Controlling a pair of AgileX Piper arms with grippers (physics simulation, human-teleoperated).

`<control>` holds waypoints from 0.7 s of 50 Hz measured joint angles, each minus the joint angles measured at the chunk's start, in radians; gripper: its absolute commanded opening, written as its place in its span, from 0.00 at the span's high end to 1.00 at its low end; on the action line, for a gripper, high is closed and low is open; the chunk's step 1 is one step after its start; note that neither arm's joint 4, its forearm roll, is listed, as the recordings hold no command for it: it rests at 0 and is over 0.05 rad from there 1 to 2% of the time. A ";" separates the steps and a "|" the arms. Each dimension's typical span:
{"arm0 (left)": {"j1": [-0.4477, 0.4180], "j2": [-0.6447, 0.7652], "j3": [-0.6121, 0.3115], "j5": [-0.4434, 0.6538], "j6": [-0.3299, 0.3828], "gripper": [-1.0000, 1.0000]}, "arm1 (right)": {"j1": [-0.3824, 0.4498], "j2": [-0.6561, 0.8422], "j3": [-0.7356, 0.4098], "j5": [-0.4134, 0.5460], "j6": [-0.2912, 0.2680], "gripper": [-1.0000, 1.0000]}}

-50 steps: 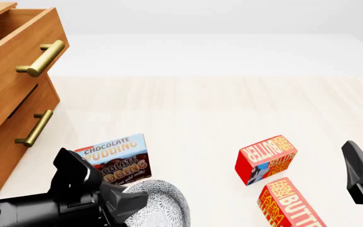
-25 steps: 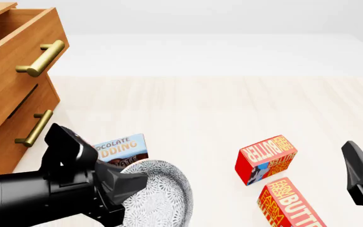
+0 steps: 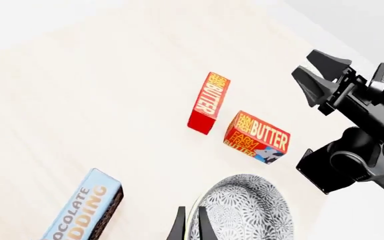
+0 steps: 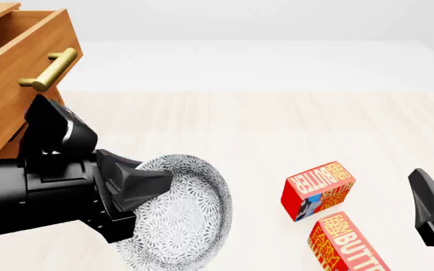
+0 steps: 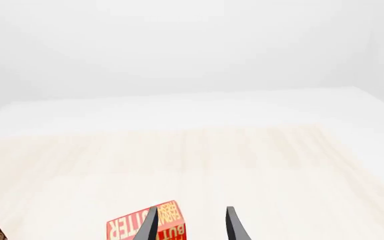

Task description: Put the bowl in the top drawer of the cabinet.

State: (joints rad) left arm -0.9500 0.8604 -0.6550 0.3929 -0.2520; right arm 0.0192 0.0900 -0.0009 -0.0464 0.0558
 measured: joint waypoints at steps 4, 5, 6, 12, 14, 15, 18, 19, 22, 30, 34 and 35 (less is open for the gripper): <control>0.008 -0.002 -0.033 0.030 0.023 1.00 | 0.001 -0.001 0.000 0.001 0.000 0.00; 0.011 -0.002 -0.042 0.037 0.030 1.00 | 0.002 -0.002 0.000 0.001 0.000 0.00; 0.014 -0.001 -0.049 0.043 0.035 1.00 | 0.002 -0.003 0.000 0.001 0.001 0.00; 0.032 0.001 -0.094 0.080 0.065 1.00 | 0.004 -0.008 0.000 0.004 0.002 0.00; 0.037 0.002 -0.108 0.091 0.074 1.00 | 0.004 -0.010 0.000 0.005 0.002 0.00; 0.041 0.002 -0.117 0.098 0.079 1.00 | 0.004 -0.011 0.000 0.006 0.002 0.00; 0.049 0.003 -0.141 0.117 0.091 1.00 | 0.005 -0.013 0.000 0.007 0.003 0.00; 0.052 0.003 -0.150 0.124 0.096 1.00 | 0.005 -0.014 0.000 0.008 0.003 0.00; 0.061 0.004 -0.176 0.145 0.107 1.00 | 0.006 -0.016 0.000 0.009 0.004 0.00; 0.084 0.005 -0.251 0.199 0.127 1.00 | 0.008 -0.021 0.000 0.012 0.005 0.00; 0.096 0.008 -0.290 0.222 0.132 1.00 | 0.009 -0.023 0.000 0.013 0.005 0.00; 0.099 0.009 -0.299 0.227 0.132 1.00 | 0.009 -0.024 0.000 0.013 0.005 0.00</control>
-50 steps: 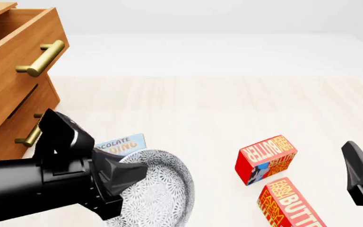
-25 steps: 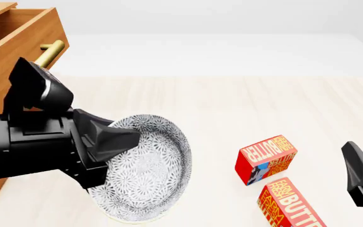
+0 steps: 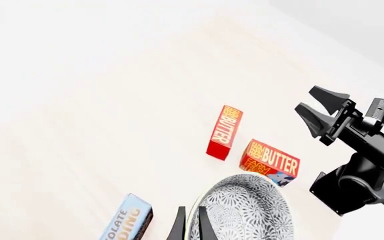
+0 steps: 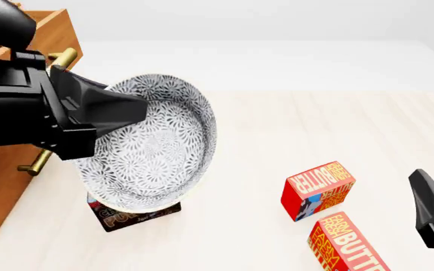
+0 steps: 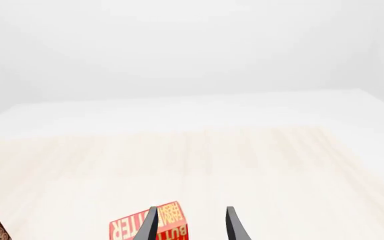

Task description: Put the bowl in the top drawer of the cabinet.

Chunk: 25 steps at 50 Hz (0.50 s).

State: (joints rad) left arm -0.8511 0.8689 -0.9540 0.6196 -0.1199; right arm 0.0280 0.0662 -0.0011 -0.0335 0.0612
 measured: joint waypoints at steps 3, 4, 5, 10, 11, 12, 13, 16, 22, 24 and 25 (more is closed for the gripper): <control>0.012 0.004 -0.028 0.015 0.003 1.00 | 0.000 -0.001 0.000 0.000 0.000 0.00; 0.017 0.005 -0.038 0.020 0.005 1.00 | 0.000 -0.001 0.000 0.000 0.000 0.00; 0.024 0.008 -0.049 0.025 0.006 1.00 | 0.001 -0.001 0.000 0.000 0.000 0.00; 0.060 0.026 -0.111 0.058 0.017 1.00 | 0.002 0.001 0.000 0.000 -0.001 0.00; 0.067 0.030 -0.124 0.065 0.018 1.00 | 0.002 0.001 0.000 -0.001 -0.001 0.00; 0.074 0.034 -0.137 0.072 0.018 1.00 | 0.002 0.001 0.000 -0.001 -0.001 0.00; 0.082 0.038 -0.150 0.078 0.019 1.00 | 0.002 0.002 0.000 -0.001 -0.001 0.00; 0.103 0.049 -0.186 0.097 0.021 1.00 | 0.003 0.003 0.000 -0.002 -0.002 0.00; 0.144 0.066 -0.251 0.128 0.022 1.00 | 0.002 0.003 0.000 -0.002 -0.002 0.00; 0.158 0.070 -0.270 0.136 0.023 1.00 | 0.001 0.003 0.000 -0.002 -0.003 0.00; 0.164 0.072 -0.279 0.140 0.023 1.00 | 0.001 0.003 0.000 -0.002 -0.003 0.00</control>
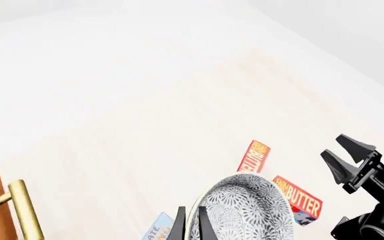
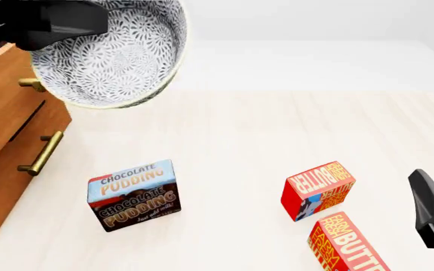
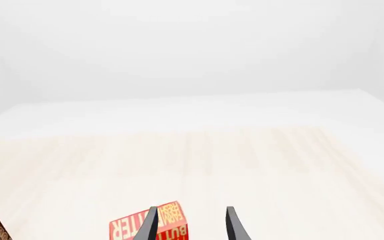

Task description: Put the bowl in the top drawer of the cabinet.

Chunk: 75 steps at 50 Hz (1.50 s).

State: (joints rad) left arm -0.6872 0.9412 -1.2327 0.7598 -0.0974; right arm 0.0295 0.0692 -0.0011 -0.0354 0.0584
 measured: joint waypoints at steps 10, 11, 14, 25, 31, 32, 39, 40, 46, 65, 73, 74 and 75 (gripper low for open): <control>0.060 0.012 -0.080 0.018 -0.015 1.00 | 0.001 -0.002 0.000 0.001 -0.001 0.00; 0.065 0.011 -0.087 0.018 -0.020 1.00 | 0.001 -0.002 0.000 0.001 -0.001 0.00; 0.080 0.009 -0.105 0.013 -0.031 1.00 | 0.001 -0.003 0.000 0.001 -0.001 0.00; 0.160 0.011 -0.138 -0.033 -0.060 1.00 | 0.003 -0.007 0.000 0.004 -0.001 0.00; 0.213 0.020 -0.145 -0.061 -0.070 1.00 | 0.004 -0.011 0.000 0.006 -0.001 0.00; 0.221 0.022 -0.145 -0.065 -0.072 1.00 | 0.004 -0.012 0.000 0.006 -0.001 0.00; 0.286 0.041 -0.141 -0.101 -0.078 1.00 | 0.004 -0.017 0.000 0.009 0.000 0.00; 0.295 0.044 -0.140 -0.106 -0.078 1.00 | 0.004 -0.017 0.000 0.009 0.000 0.00; 0.342 0.059 -0.140 -0.129 -0.079 1.00 | 0.004 -0.019 0.000 0.010 0.000 0.00; 0.431 0.041 -0.130 -0.158 -0.088 1.00 | 0.004 -0.022 0.000 0.012 0.001 0.00; 0.456 0.007 -0.122 -0.149 -0.095 1.00 | 0.006 -0.024 0.000 0.013 0.001 0.00; 0.458 0.002 -0.121 -0.147 -0.096 1.00 | 0.007 -0.025 0.000 0.013 0.001 0.00; 0.461 -0.002 -0.119 -0.145 -0.097 1.00 | 0.007 -0.025 0.000 0.014 0.001 0.00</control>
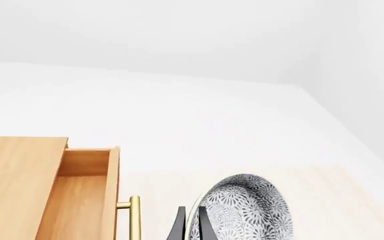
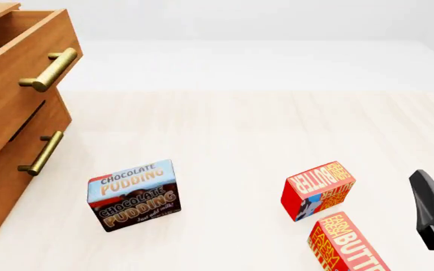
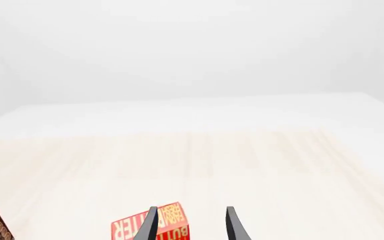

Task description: Put the bowl in the top drawer of the cabinet.

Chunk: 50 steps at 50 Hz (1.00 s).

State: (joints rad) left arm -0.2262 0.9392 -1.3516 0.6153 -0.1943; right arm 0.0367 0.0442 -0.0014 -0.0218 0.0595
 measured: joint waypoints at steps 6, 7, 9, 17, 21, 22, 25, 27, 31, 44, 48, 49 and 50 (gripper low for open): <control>0.010 -0.025 0.011 0.015 -0.008 1.00 | 0.002 -0.001 0.000 0.001 -0.001 0.00; 0.013 -0.029 0.012 0.018 -0.010 1.00 | 0.002 -0.002 0.000 0.001 -0.001 0.00; 0.020 -0.036 0.013 0.024 -0.014 1.00 | 0.002 -0.002 0.000 0.001 -0.001 0.00; 0.061 -0.062 0.024 0.031 -0.032 1.00 | 0.004 -0.004 0.000 0.002 0.000 0.00; 0.082 -0.073 0.028 0.030 -0.040 1.00 | 0.004 -0.005 0.000 0.002 0.000 0.00; 0.087 -0.075 0.029 0.030 -0.042 1.00 | 0.005 -0.005 0.000 0.003 0.000 0.00; 0.104 -0.078 0.029 0.028 -0.047 1.00 | 0.005 -0.006 0.000 0.003 0.001 0.00; 0.117 -0.081 0.029 0.027 -0.052 1.00 | 0.005 -0.007 0.000 0.003 0.001 0.00; 0.139 -0.086 0.032 0.023 -0.059 1.00 | 0.005 -0.008 0.000 0.004 0.001 0.00; 0.210 -0.107 0.051 0.006 -0.085 1.00 | 0.005 -0.011 0.000 0.006 0.001 0.00; 0.233 -0.115 0.057 0.003 -0.092 1.00 | 0.005 -0.011 0.000 0.006 0.001 0.00; 0.238 -0.117 0.059 0.002 -0.094 1.00 | 0.005 -0.011 0.000 0.006 0.001 0.00; 0.243 -0.120 0.061 0.002 -0.095 1.00 | 0.005 -0.011 0.000 0.006 0.001 0.00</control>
State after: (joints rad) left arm 0.0167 0.8193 -1.2909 0.6169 -0.2895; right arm 0.0417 0.0330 -0.0015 -0.0160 0.0602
